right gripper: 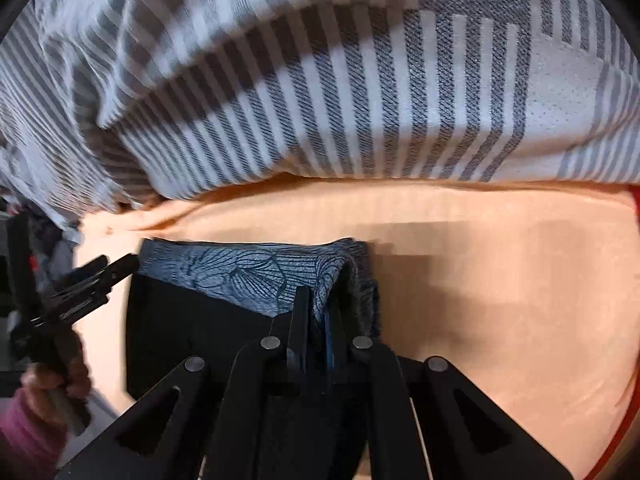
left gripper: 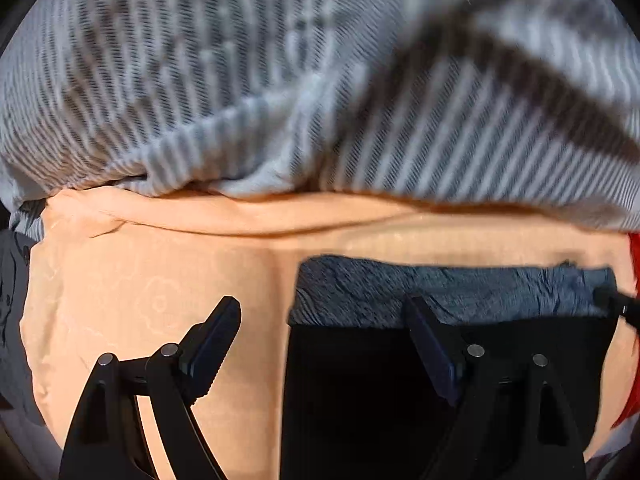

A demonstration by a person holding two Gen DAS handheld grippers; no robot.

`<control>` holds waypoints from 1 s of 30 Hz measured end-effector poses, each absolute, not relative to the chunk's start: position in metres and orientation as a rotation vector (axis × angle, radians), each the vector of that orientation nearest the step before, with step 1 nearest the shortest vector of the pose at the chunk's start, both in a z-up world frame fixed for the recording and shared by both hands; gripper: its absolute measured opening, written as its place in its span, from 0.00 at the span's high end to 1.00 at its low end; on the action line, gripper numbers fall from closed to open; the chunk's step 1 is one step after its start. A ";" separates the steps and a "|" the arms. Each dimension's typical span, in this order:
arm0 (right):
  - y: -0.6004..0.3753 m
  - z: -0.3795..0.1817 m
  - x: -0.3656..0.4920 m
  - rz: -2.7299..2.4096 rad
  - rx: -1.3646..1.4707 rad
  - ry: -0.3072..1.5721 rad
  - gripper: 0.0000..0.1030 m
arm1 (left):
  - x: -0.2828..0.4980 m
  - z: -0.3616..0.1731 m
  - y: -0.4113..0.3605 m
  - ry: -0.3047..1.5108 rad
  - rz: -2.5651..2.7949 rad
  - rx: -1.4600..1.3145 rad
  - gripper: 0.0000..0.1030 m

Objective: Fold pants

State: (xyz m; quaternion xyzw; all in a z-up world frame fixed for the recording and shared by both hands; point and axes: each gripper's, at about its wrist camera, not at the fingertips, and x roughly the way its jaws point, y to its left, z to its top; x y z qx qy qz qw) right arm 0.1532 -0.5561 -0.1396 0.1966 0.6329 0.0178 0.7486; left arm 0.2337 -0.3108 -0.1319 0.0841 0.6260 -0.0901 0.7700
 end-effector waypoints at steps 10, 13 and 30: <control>-0.545 -0.106 0.130 0.001 0.377 1.315 0.83 | 0.232 -0.138 -0.303 1.358 -0.184 0.148 0.17; -0.534 -0.093 0.105 0.017 0.354 1.300 0.81 | 0.233 -0.138 -0.302 1.358 -0.178 0.144 0.17; -0.507 -0.137 0.097 -0.023 0.200 1.386 0.81 | 0.231 -0.144 -0.301 1.360 -0.187 0.143 0.17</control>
